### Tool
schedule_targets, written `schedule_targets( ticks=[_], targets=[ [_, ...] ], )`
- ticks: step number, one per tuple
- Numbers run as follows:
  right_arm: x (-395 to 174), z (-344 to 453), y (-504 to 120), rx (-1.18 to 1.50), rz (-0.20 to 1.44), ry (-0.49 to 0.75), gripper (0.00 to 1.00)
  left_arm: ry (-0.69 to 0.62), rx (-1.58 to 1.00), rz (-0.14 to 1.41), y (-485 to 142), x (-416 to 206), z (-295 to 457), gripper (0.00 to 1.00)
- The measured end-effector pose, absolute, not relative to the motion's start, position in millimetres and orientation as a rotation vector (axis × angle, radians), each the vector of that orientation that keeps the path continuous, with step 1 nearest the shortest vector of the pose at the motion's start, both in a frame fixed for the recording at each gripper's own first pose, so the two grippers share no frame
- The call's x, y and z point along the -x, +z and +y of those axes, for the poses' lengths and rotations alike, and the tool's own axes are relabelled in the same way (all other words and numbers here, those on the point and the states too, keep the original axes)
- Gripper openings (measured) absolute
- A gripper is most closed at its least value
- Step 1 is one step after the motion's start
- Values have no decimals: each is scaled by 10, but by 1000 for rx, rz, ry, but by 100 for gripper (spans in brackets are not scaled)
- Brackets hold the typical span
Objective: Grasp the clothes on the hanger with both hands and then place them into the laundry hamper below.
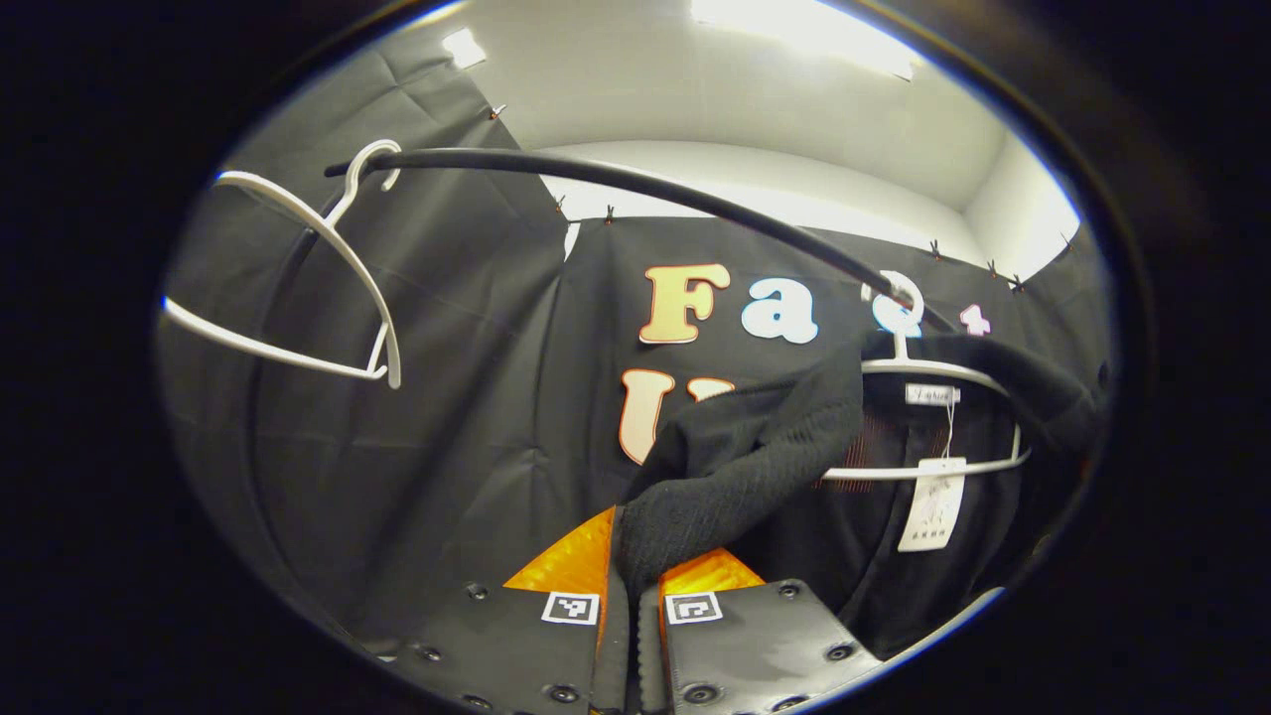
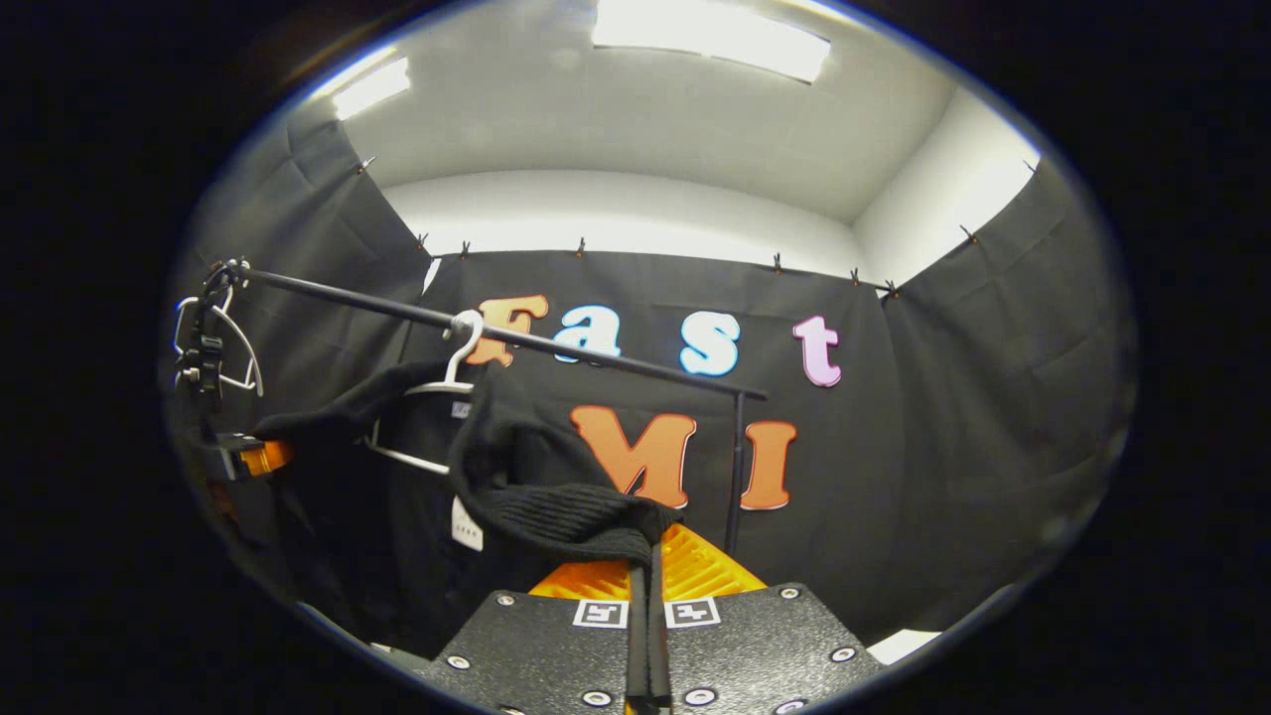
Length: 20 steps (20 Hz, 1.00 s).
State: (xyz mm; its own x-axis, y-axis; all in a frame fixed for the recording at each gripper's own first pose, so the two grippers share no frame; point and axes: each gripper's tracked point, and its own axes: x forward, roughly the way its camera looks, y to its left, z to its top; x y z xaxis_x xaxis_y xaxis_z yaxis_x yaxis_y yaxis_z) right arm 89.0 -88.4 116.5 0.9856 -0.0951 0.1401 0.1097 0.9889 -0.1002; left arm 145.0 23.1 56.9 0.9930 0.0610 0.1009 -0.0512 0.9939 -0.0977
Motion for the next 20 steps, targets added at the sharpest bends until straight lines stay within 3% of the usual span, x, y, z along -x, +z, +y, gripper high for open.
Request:
schedule_targets(
  ticks=[1, 2, 3, 9, 10, 15, 20],
  targets=[
    [-944, -949, 1268, 107, -143, -116, 0, 56, 89, -107, 628, -1478, 262, 11],
    [-1008, -1012, 1388, 102, -150, -119, 7, 67, 72, -112, 690, -1485, 312, 11],
    [-1094, -1072, 1517, 96, -160, -123, 0, 81, 52, -119, 753, -1471, 352, 11],
    [-1770, -1444, 1876, 110, -185, -184, 0, 90, 30, -134, 874, -1518, 405, 8],
    [-1912, -1484, 1847, 117, -177, -188, 0, 89, 27, -131, 857, -1532, 415, 14],
    [-2436, -1476, 1142, 103, -63, -133, 0, 86, 28, -105, 734, -1611, 480, 11],
    [-2353, -1176, 128, 51, 69, -69, 0, 102, 22, -105, 762, -1772, 539, 11]
  ],
)
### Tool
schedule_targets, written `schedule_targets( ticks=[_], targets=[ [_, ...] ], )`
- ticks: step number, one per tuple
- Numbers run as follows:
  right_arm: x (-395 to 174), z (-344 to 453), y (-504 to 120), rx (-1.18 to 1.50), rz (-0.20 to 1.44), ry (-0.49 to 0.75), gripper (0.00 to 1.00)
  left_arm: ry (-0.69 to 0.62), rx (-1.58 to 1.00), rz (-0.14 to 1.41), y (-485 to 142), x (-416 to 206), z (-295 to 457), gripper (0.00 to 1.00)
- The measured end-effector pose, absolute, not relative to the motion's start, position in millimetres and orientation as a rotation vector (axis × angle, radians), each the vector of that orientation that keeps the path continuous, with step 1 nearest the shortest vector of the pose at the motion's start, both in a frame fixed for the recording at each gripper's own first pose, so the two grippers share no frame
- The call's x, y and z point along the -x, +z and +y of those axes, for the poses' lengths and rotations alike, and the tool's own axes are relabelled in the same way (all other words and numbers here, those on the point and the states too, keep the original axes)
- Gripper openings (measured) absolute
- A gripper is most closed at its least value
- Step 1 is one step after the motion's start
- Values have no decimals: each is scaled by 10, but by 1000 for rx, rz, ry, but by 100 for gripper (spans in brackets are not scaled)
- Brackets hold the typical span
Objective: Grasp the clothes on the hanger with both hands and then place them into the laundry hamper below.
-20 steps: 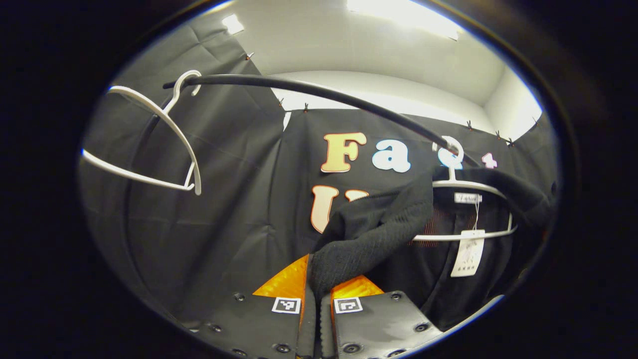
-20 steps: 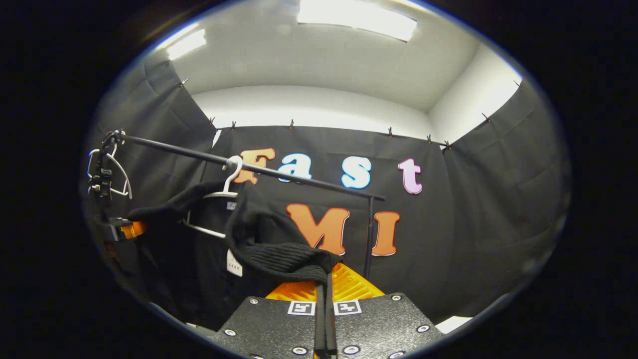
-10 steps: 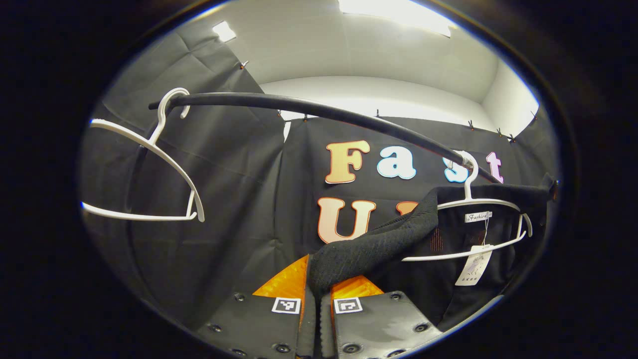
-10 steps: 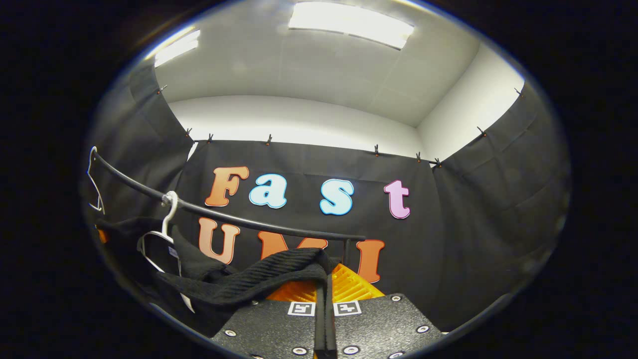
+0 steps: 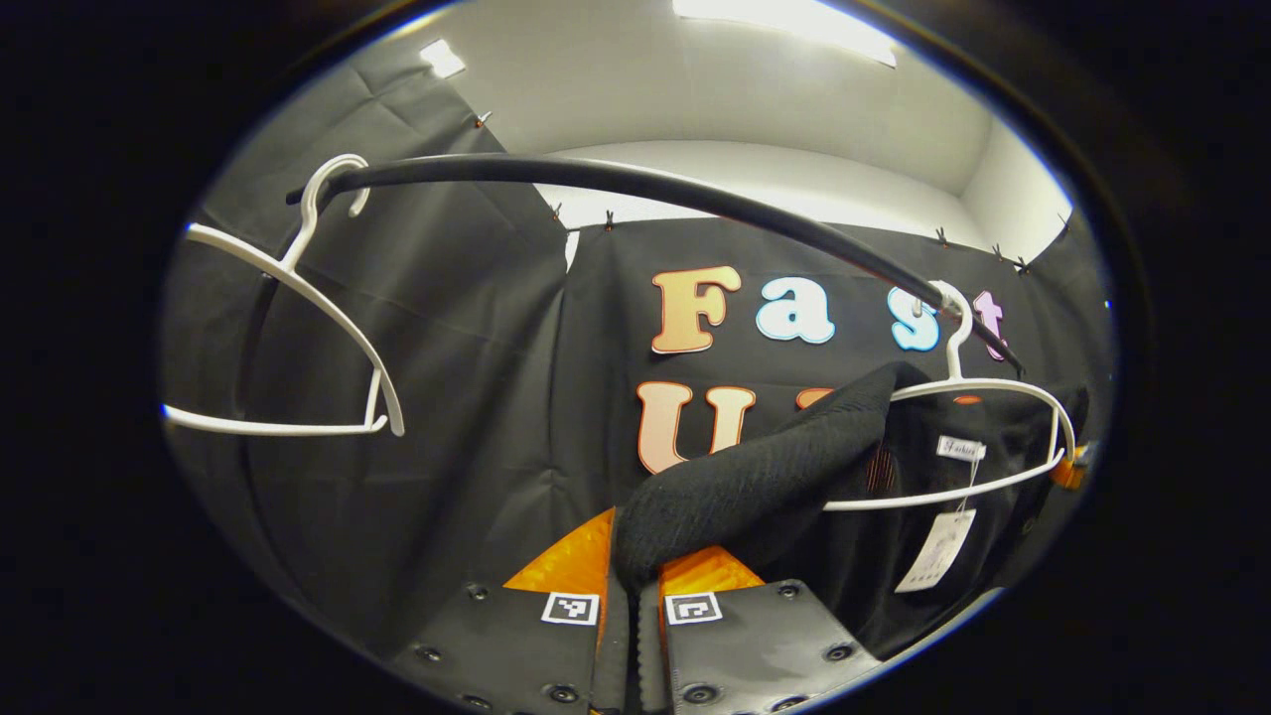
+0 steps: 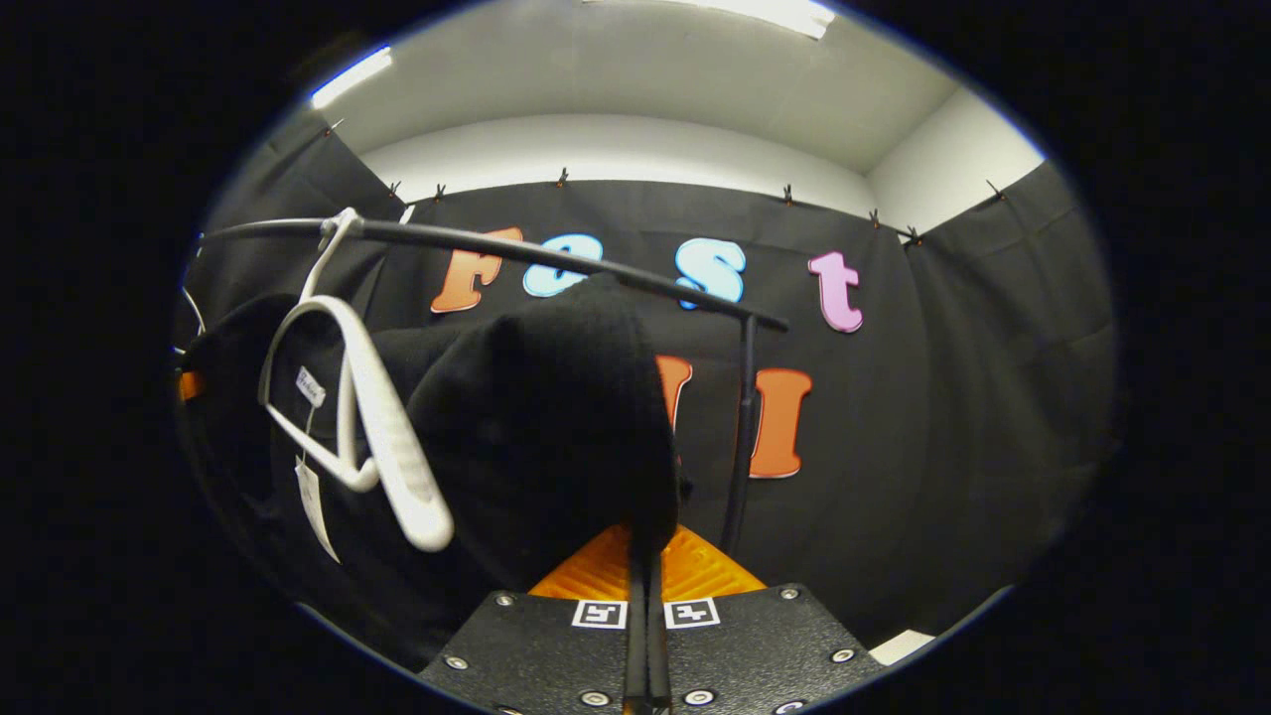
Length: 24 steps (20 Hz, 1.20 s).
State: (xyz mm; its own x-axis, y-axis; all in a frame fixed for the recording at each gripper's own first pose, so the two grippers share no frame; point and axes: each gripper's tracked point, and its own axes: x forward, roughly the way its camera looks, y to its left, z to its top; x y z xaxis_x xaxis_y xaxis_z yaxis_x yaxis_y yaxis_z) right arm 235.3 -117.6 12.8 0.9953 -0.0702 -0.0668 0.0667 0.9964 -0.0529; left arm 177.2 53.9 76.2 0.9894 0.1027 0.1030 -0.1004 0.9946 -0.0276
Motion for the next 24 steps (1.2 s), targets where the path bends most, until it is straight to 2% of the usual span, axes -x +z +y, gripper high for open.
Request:
schedule_targets(
  ticks=[2, 4, 5, 6, 11, 18, 19, 20, 24],
  targets=[
    [-2236, -962, -83, 9, 79, -35, 0, 121, 26, -108, 807, -1853, 603, 14],
    [-2104, -770, -271, -12, 92, -6, 0, 136, 21, -113, 855, -1941, 676, 11],
    [-2037, -666, -336, -24, 103, 14, 0, 145, 14, -116, 883, -1989, 720, 14],
    [-1973, -549, -377, -36, 108, 34, 0, 156, 9, -117, 902, -2043, 779, 11],
    [-1679, -59, -441, -2, 97, 125, 0, 235, 66, -69, 842, -2245, 1140, 11],
    [-1329, 341, -397, -35, 108, 215, 0, 271, -50, -37, 589, -2175, 1364, 11],
    [-1271, 368, -413, -39, 111, 220, 0, 266, -37, -27, 539, -2143, 1372, 14],
    [-1230, 389, -423, -45, 113, 222, 0, 263, -28, -22, 506, -2096, 1382, 11],
    [-1120, 469, -444, -53, 122, 231, 0, 255, -83, 0, 464, -1838, 1374, 11]
  ],
)
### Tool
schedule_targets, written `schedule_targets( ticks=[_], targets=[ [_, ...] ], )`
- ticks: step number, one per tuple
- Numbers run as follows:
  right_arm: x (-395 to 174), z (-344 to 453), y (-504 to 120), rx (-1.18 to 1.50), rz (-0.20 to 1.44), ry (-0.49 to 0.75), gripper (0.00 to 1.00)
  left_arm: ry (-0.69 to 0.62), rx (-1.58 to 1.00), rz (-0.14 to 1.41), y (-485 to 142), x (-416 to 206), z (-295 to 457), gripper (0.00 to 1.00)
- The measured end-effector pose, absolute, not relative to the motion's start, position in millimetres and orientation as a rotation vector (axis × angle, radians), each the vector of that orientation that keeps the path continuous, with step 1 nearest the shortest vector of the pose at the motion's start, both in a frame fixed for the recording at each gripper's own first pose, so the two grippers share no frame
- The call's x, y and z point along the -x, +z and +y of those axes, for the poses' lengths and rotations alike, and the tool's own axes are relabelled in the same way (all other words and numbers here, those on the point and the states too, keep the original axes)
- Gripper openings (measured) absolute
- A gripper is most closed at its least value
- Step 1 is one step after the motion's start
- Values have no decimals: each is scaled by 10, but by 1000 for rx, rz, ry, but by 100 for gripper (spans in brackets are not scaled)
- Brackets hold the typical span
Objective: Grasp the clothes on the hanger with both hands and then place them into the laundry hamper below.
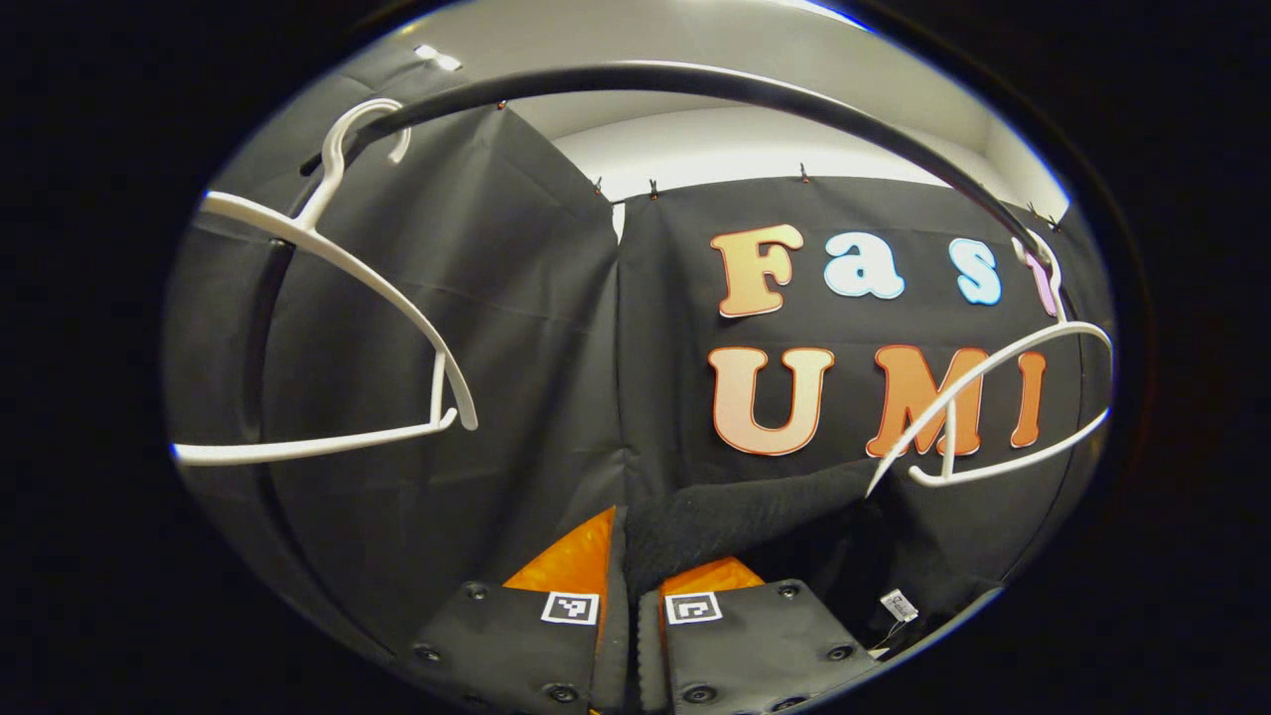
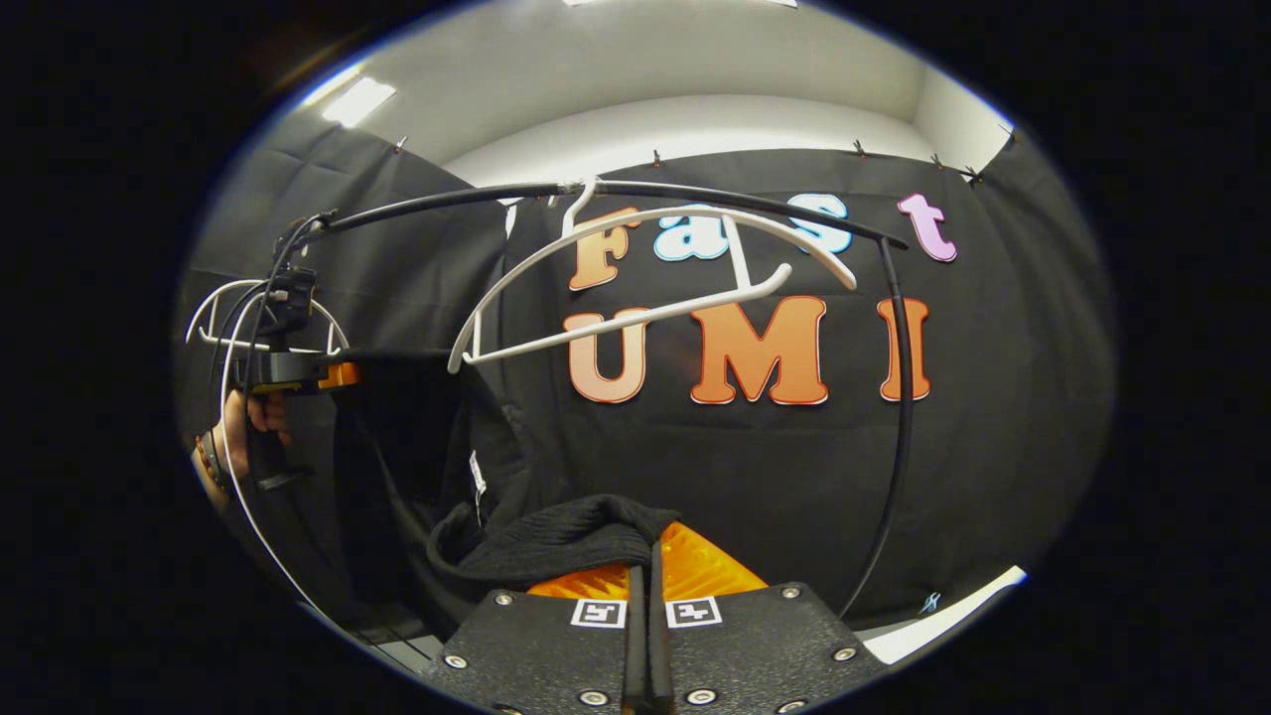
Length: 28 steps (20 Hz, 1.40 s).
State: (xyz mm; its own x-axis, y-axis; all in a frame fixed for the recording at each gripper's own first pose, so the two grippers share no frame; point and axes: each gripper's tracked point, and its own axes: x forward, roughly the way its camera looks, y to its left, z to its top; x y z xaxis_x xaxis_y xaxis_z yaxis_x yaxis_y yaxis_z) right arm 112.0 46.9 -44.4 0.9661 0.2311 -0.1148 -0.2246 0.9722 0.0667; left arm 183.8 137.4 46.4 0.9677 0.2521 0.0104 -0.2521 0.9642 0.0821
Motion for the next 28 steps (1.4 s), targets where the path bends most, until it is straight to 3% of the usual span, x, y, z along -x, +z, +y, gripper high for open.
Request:
schedule_targets(
  ticks=[5, 16, 28],
  targets=[
    [-1070, 578, -587, -70, 137, 246, 0, 189, -124, 36, 304, -1458, 1156, 11],
    [-1125, 850, -1522, -99, 363, 265, 1, 142, -134, 295, -949, -1151, 1127, 11],
    [-637, 1025, -3386, -63, 771, 260, 2, 95, -157, 773, -3027, -624, 967, 11]
  ],
)
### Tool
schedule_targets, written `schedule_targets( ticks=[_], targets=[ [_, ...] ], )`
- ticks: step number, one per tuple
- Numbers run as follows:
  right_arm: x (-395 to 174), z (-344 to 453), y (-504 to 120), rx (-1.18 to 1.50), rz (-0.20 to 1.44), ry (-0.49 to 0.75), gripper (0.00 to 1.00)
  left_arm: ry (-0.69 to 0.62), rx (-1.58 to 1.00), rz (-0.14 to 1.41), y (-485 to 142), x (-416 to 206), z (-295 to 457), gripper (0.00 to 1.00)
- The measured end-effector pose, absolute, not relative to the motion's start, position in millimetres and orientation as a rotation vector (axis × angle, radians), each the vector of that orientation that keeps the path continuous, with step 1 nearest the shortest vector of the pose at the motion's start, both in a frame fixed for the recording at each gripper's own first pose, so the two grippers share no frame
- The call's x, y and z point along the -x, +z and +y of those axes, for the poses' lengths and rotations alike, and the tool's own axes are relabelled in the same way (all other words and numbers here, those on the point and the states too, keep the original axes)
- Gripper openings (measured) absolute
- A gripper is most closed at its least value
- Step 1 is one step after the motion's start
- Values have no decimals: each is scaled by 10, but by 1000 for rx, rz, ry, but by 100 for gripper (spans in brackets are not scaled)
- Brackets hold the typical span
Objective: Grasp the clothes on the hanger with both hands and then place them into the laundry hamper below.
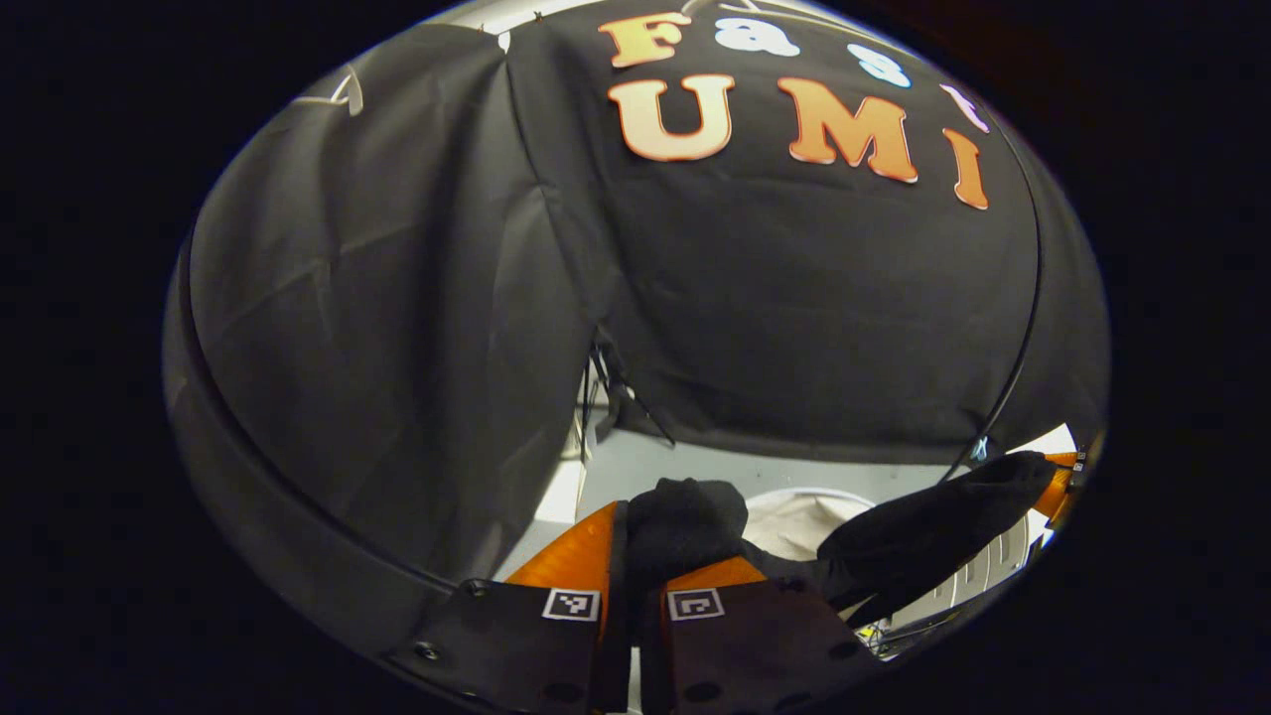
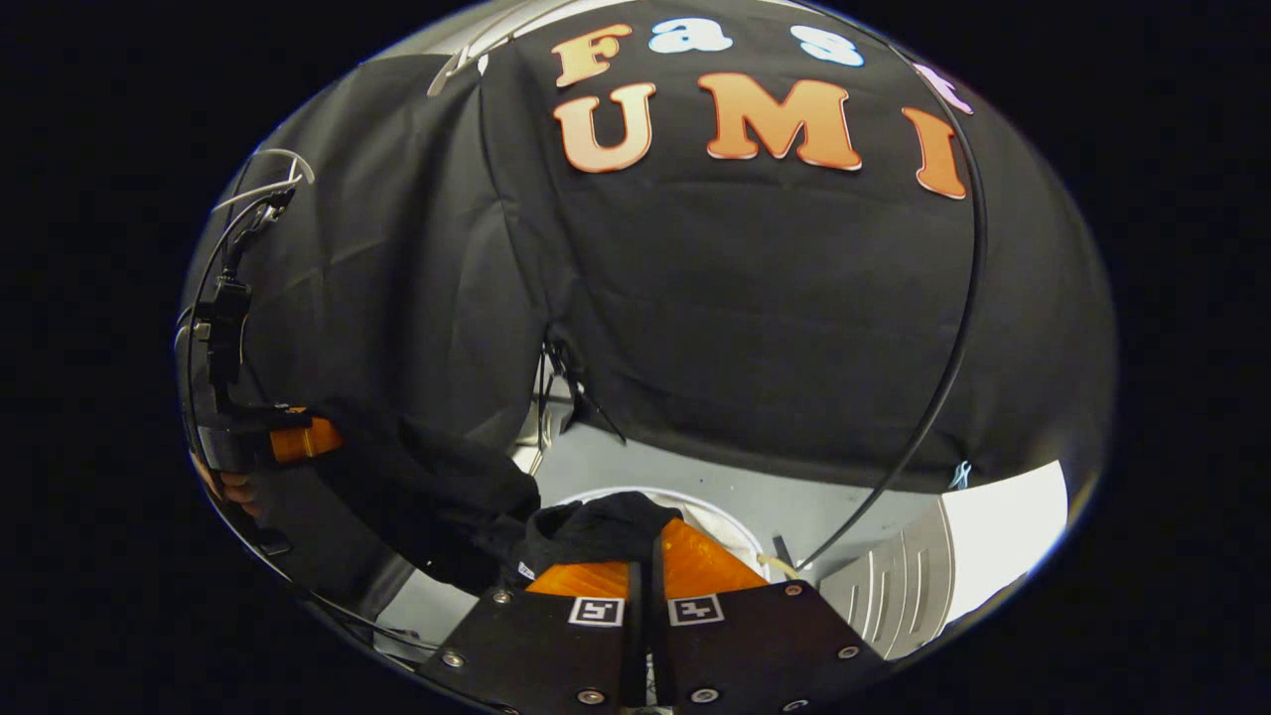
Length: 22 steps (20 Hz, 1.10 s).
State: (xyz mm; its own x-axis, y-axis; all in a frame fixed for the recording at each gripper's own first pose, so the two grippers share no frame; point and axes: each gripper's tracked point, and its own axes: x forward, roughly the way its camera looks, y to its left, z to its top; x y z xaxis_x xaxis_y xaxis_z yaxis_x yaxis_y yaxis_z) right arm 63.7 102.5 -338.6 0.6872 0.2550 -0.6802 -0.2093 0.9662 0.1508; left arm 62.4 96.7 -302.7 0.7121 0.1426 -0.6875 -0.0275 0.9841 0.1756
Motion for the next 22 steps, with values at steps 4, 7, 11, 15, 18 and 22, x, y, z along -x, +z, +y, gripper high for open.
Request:
schedule_targets(
  ticks=[4, 7, 11, 15, 18, 22],
  targets=[
    [-419, 1002, -3791, -31, 860, 257, 7, 110, -148, 876, -3424, -438, 994, 11],
    [-297, 1003, -3939, -63, 910, 250, 12, 122, -137, 935, -3603, -403, 1017, 12],
    [-382, 1008, -3837, -88, 882, 244, 20, 120, -162, 981, -3742, -313, 1027, 48],
    [-314, 965, -3868, -75, 885, 235, 50, 164, -188, 998, -3823, -245, 1116, 99],
    [-252, 959, -3914, -75, 901, 232, 92, 166, -154, 974, -3775, -258, 1085, 99],
    [-176, 949, -3936, -65, 920, 231, 92, 168, -146, 943, -3679, -274, 1129, 99]
  ],
)
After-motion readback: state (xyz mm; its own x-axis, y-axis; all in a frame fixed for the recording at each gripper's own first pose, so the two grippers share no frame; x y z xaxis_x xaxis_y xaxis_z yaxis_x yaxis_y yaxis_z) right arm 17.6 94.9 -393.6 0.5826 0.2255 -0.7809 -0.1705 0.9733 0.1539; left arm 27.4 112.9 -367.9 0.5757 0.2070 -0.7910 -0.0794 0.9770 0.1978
